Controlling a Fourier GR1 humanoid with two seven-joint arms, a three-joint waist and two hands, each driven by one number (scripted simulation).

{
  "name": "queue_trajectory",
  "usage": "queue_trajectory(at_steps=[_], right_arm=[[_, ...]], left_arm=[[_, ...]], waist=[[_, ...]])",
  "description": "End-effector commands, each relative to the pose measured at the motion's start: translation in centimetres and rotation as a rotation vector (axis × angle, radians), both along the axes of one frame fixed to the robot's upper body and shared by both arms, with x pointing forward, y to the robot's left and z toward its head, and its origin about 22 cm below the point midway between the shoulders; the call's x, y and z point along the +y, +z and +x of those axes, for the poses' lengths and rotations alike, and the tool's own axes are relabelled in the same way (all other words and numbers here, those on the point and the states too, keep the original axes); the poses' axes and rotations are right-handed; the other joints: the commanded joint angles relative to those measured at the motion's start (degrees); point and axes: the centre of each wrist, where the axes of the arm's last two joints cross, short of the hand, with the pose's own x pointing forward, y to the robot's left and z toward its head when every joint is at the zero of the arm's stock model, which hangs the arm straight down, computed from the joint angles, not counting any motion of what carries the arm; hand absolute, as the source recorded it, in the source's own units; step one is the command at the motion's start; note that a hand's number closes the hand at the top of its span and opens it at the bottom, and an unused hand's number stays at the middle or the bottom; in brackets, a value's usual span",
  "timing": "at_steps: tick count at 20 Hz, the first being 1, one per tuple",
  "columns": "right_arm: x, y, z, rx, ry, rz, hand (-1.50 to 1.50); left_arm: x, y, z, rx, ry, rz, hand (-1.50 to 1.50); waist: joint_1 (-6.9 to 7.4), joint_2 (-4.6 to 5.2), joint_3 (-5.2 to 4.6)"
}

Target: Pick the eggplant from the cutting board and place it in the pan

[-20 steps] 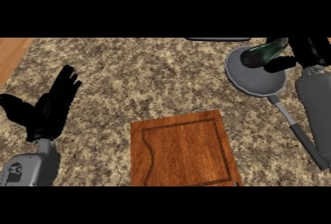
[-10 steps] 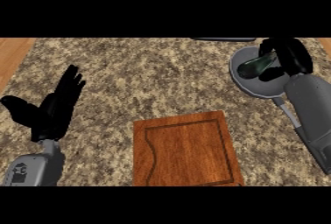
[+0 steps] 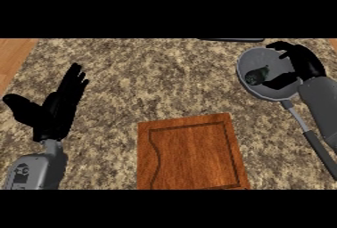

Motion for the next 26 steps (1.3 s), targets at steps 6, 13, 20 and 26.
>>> queue_trajectory(at_steps=[6,13,20,26], right_arm=[[-3.0,-1.9,-1.9,-0.177,-0.023,0.390,-1.50],[-10.1,2.1,-3.9,-0.203,-0.034,0.676,-1.50],[-18.3,2.7,-10.3,-0.180,0.105,0.838,-1.50],[-20.2,0.8,-13.5,-0.207,0.125,0.809,-1.50]], left_arm=[[0.7,-0.6,-0.8,-0.001,0.010,-0.004,0.00],[1.2,-0.1,-0.8,0.011,0.008,-0.015,0.00],[3.0,0.1,-0.8,0.002,0.026,0.012,0.00],[0.7,-0.1,-0.3,0.013,0.017,-0.017,0.00]], waist=[[-0.90,-0.35,0.09],[-1.09,-0.48,0.06],[-1.42,-0.33,0.14],[-2.29,-0.72,0.07]])
